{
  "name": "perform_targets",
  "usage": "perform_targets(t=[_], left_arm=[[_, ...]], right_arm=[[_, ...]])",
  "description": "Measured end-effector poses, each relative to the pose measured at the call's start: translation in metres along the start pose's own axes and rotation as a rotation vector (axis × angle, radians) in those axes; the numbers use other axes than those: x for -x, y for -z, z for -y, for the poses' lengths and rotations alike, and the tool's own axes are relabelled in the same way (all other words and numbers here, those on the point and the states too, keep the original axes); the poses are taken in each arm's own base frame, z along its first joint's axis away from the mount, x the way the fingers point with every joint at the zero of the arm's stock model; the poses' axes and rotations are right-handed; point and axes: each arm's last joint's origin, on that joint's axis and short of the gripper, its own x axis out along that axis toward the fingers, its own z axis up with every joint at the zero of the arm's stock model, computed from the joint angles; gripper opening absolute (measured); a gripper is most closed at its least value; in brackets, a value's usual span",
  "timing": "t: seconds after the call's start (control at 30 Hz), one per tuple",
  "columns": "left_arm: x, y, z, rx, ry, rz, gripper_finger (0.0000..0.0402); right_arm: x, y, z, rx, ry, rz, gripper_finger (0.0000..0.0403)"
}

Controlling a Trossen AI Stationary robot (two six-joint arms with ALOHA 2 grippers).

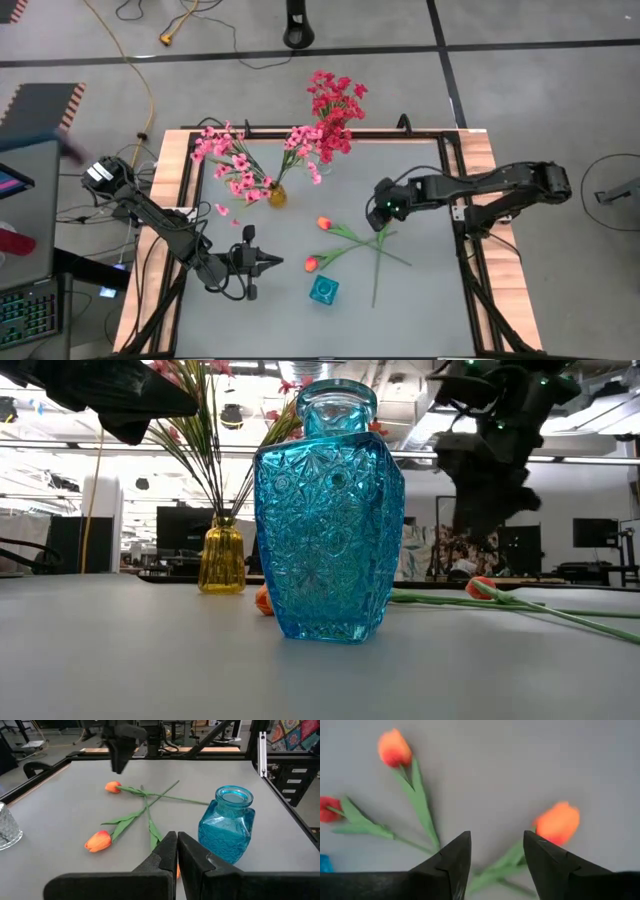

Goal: Sort flowers into vase by color
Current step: Put the right orange tulip into the blue vase

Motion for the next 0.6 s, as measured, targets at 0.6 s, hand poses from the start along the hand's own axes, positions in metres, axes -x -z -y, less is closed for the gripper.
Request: perform_targets(t=[0.6], left_arm=[[0.000, 0.001, 0.000, -0.007, -0.001, -0.006, 0.0001]], right_arm=[[-0.050, 0.036, -0.013, -0.082, 0.200, -0.185, 0.0176]])
